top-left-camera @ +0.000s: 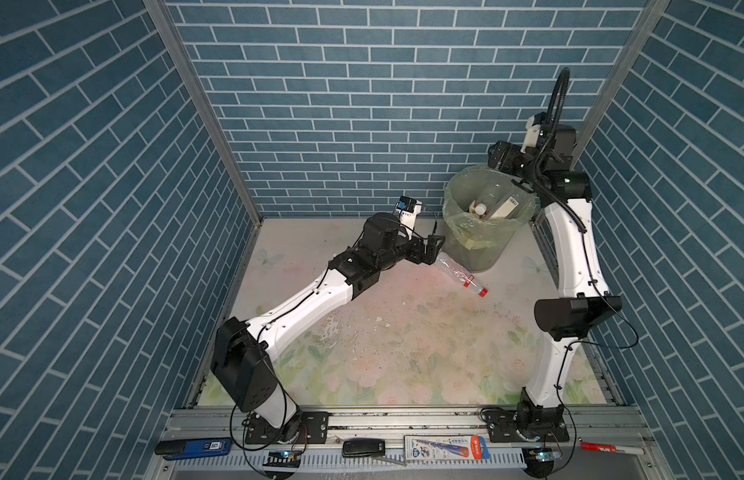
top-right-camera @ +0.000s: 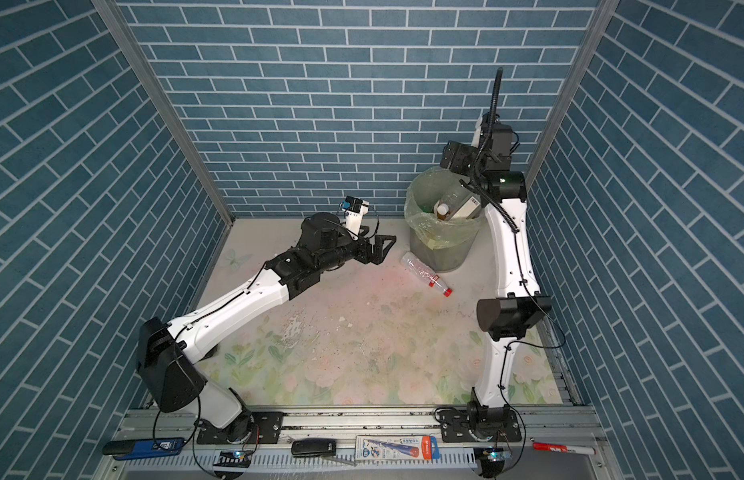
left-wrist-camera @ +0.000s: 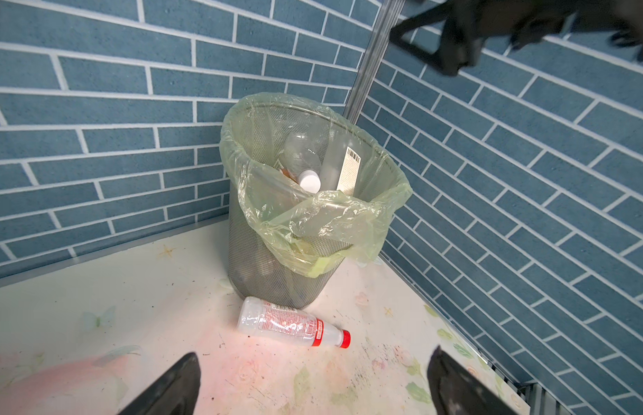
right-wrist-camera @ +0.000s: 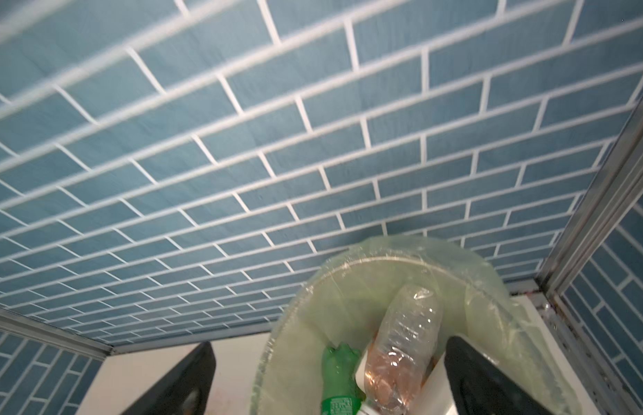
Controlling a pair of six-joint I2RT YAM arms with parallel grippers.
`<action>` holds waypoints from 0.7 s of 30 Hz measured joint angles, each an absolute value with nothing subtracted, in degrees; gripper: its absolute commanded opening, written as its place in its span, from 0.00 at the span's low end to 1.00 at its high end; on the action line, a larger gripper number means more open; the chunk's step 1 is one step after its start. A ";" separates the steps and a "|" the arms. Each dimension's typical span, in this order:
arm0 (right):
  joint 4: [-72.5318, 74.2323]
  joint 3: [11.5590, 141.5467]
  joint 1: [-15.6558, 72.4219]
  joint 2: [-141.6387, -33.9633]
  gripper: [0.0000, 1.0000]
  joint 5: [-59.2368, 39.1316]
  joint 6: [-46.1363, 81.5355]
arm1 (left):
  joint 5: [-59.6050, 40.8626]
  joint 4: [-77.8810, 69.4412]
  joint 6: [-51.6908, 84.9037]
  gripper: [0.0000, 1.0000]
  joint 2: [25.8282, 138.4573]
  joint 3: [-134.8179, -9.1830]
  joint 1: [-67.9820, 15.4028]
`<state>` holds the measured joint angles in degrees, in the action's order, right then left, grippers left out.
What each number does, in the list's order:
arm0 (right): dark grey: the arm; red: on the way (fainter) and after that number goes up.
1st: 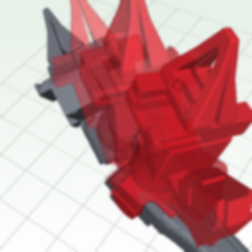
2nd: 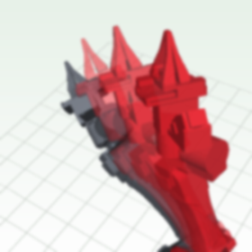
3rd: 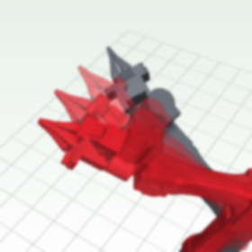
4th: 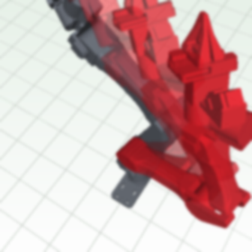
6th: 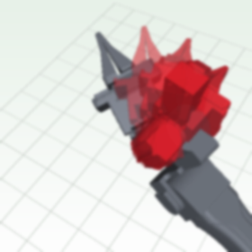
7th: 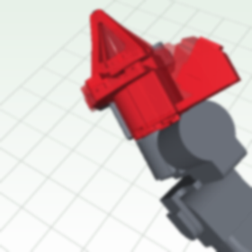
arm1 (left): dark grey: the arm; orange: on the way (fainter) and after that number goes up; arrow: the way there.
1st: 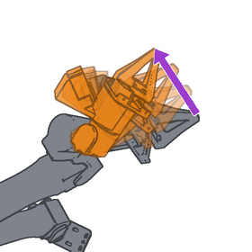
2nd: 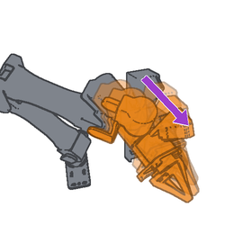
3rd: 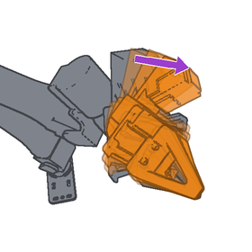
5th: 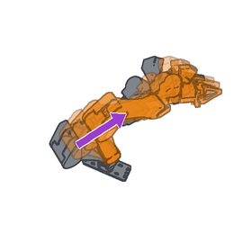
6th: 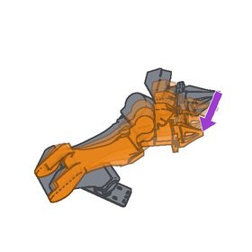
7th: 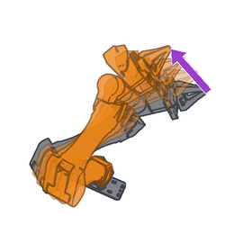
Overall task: Throw the plastic bottles in the bin
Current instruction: 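Open the right gripper to drop the crushed bottle into the bin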
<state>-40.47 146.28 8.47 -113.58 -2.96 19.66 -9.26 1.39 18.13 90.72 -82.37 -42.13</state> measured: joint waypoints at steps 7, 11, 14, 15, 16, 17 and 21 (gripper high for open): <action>-38.22 146.30 8.47 -109.75 0.99 -3.44 19.70 | -9.39 1.30 19.03 0.99 90.72 -80.97 -42.13; -38.61 146.10 8.47 -110.85 0.99 -3.79 19.73 | -9.34 1.41 19.20 0.99 90.70 -80.77 -42.13; -38.65 145.40 8.47 -111.04 0.99 -3.92 19.77 | -9.32 1.45 19.31 0.99 90.67 -80.68 -42.13; -38.63 145.16 8.47 -111.04 0.99 -3.92 19.77 | -9.32 1.43 19.33 0.99 90.67 -80.68 -42.13; -38.59 144.86 8.45 -111.02 0.99 -3.95 19.77 | -9.32 1.43 19.35 0.99 90.65 -80.68 -42.13; -38.54 144.44 8.47 -110.96 0.99 -3.95 19.77 | -9.32 1.43 19.38 0.99 90.65 -80.68 -42.13; -38.54 139.87 8.47 -109.43 0.99 -4.23 20.14 | -9.32 1.34 19.73 0.99 90.35 -80.01 -42.13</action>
